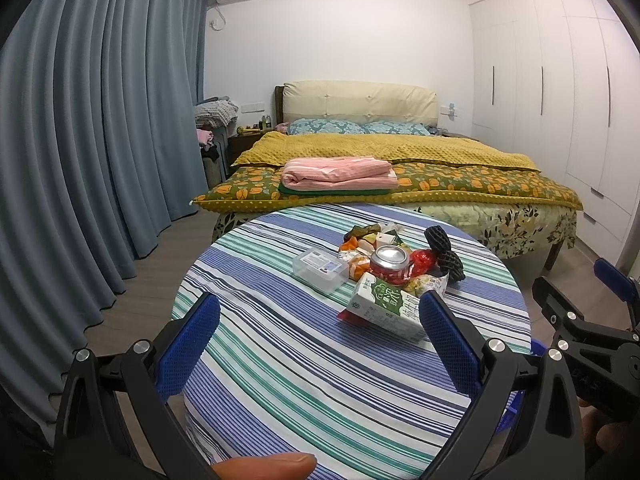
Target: Collect trash
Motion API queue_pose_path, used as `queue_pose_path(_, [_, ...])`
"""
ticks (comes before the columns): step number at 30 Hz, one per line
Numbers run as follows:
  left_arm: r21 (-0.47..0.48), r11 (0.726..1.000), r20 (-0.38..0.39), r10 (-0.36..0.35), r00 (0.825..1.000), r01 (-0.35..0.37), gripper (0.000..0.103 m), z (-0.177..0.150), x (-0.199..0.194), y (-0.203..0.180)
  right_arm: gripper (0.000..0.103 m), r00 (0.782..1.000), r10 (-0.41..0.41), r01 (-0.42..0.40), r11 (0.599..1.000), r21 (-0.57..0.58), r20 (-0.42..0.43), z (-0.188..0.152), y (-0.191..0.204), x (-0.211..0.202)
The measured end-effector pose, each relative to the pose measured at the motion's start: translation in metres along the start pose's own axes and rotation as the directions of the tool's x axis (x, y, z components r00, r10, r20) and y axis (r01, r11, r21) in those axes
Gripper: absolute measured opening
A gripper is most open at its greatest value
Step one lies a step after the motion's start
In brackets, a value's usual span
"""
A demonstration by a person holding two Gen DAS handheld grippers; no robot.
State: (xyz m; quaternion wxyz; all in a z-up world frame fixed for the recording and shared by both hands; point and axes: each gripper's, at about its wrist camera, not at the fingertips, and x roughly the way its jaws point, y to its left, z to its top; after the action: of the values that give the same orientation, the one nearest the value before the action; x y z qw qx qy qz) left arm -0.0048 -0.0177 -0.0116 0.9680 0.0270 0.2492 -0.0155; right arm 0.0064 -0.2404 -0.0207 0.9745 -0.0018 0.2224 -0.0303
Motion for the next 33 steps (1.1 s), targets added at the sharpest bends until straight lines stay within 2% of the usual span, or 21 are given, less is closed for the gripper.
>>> queue_pose_path(33, [-0.001, 1.0, -0.003, -0.002, 1.0, 0.002, 0.099, 0.0009, 0.0009, -0.0004, 0.098, 1.0, -0.001, 0.001, 1.0, -0.001, 0.0, -0.0012, -0.0021, -0.0003])
